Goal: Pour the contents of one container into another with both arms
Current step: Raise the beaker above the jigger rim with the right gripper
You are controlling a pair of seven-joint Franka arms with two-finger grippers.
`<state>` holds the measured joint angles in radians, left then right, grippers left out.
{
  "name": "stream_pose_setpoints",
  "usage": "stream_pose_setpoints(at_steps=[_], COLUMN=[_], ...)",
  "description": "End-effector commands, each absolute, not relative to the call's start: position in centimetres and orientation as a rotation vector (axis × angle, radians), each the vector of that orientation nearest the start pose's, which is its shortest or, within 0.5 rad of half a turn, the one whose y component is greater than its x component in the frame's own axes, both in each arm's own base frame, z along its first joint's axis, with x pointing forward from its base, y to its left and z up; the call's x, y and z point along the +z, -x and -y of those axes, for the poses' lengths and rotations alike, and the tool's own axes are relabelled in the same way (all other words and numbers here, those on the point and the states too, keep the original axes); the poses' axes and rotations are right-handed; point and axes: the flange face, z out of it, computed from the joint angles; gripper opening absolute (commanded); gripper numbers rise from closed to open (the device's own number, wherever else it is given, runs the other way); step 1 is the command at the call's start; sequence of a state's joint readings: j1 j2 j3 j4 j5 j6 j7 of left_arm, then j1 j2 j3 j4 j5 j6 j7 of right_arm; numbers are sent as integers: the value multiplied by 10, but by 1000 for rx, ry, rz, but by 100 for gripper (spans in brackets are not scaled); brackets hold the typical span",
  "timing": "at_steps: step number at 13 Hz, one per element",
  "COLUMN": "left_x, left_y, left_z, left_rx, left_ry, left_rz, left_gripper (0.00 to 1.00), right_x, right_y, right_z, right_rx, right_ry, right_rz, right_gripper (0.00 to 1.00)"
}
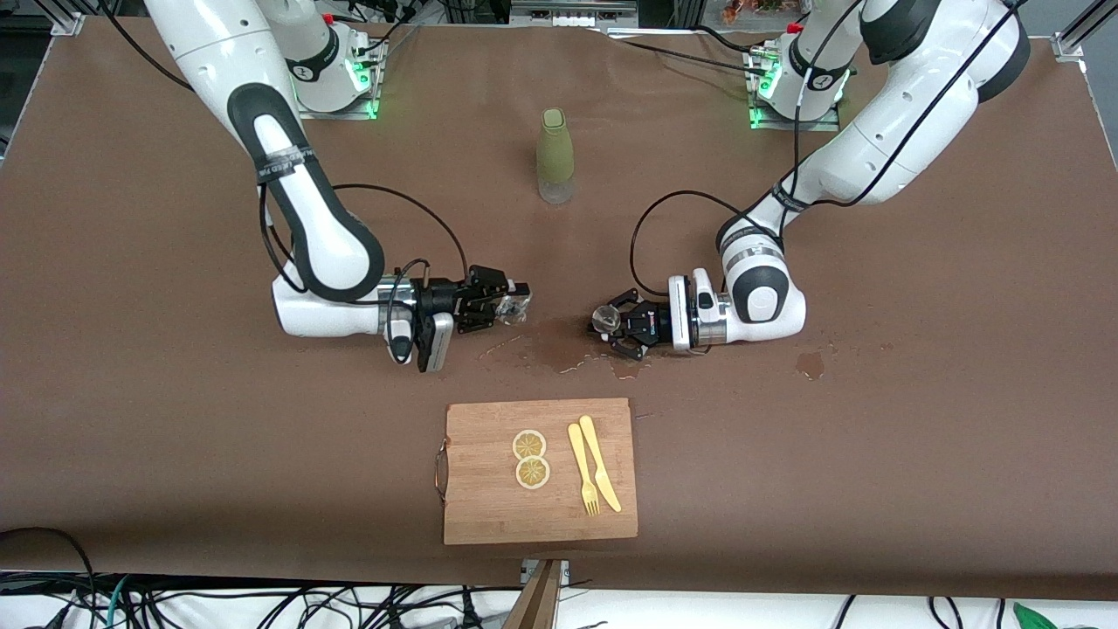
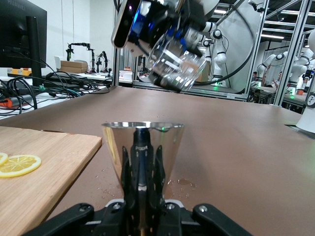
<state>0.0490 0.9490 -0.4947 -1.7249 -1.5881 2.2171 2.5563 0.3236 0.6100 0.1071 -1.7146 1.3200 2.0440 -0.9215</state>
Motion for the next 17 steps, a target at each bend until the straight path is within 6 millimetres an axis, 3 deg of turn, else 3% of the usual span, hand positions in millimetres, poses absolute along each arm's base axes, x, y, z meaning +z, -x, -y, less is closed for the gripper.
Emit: stream_pose_setpoints(at_steps=[1,10,14,17], left_x=[84,84,78,76], left_y=[-582,-592,-594,-592], left_z=[303,327,329,331], left_rx=[1157,1203,1202,1199], left_ry=[-1425,-1402,-1415,-1410], left_rz=[1201,1175,1176,1182], left_gripper=[0,0,0,0], right_x=[263,281,282,281], right_y=[-571,-553,-531,-529], right_z=[-343,-403,-435,-444], right_rx=[-15,30,29,20], right_ry=[1989,2067,2057,2052], right_rz=[382,207,196,187], right_gripper=[19,19,19,19])
